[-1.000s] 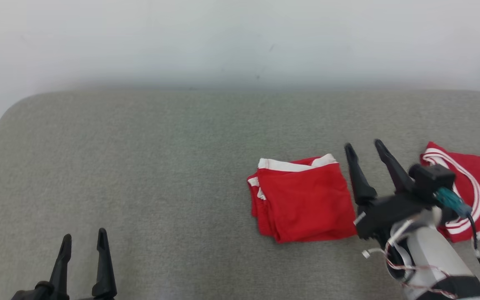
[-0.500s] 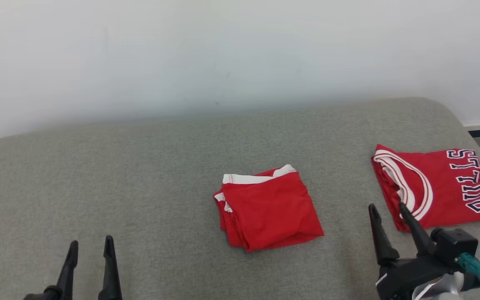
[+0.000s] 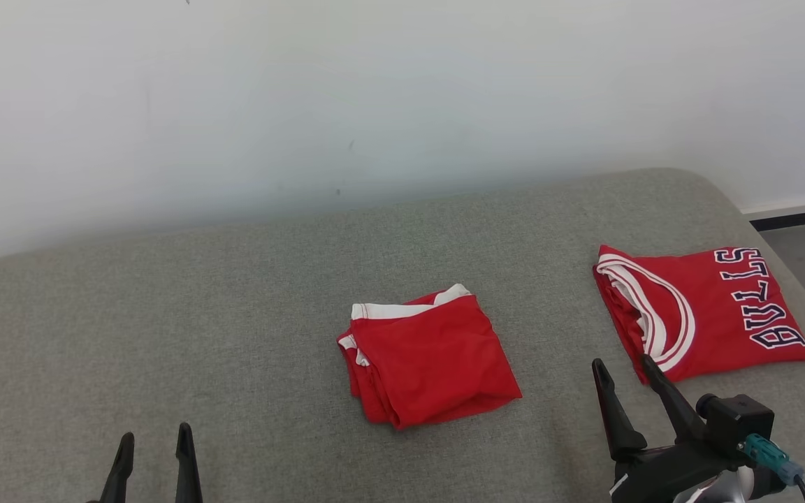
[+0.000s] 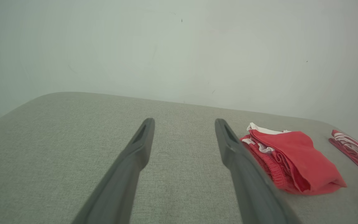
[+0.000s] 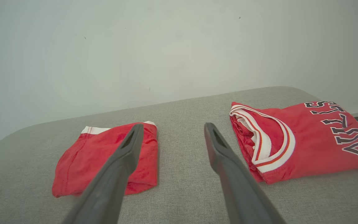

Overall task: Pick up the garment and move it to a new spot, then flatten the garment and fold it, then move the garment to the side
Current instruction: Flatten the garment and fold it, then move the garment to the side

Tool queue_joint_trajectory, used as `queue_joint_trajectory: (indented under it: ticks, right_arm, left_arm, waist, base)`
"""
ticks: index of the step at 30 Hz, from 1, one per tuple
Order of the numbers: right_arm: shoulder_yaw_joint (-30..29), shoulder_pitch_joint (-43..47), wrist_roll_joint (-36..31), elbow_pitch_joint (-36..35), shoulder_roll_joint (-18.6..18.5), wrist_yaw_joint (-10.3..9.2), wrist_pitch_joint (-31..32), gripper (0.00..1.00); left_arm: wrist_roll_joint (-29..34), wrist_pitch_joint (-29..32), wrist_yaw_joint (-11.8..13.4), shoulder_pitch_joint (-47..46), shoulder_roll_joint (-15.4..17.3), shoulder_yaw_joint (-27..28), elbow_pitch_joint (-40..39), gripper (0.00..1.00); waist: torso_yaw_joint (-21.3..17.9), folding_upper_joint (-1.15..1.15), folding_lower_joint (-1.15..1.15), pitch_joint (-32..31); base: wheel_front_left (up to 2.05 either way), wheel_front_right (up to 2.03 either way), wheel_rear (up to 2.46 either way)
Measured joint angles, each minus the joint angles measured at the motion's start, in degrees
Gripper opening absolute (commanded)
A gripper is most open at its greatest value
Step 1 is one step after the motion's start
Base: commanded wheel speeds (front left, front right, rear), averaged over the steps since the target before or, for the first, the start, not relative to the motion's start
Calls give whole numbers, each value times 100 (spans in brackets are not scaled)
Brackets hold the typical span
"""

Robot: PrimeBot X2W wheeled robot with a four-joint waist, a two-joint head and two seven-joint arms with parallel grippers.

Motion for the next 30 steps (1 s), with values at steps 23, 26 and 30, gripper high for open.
queue_joint_trajectory:
  ticks: [23,26,30]
  right_arm:
    - [-23,-18,45,35,0,0,109,100]
    - [38,-128,12,35,-63,0,221,100]
    - [145,-424,15,130,-167,1,543,100]
  left_arm:
    - [-65,0,154,153,0,-222,-103,100]
    - [-64,0,152,142,0,-256,-119,100]
    - [-56,0,113,102,0,-296,-135,100]
  waist:
    - [118,0,1,-9]
    - [173,0,1,27]
    - [255,0,1,84]
  base:
    - [0,0,0]
    - [0,0,0]
    - [0,0,0]
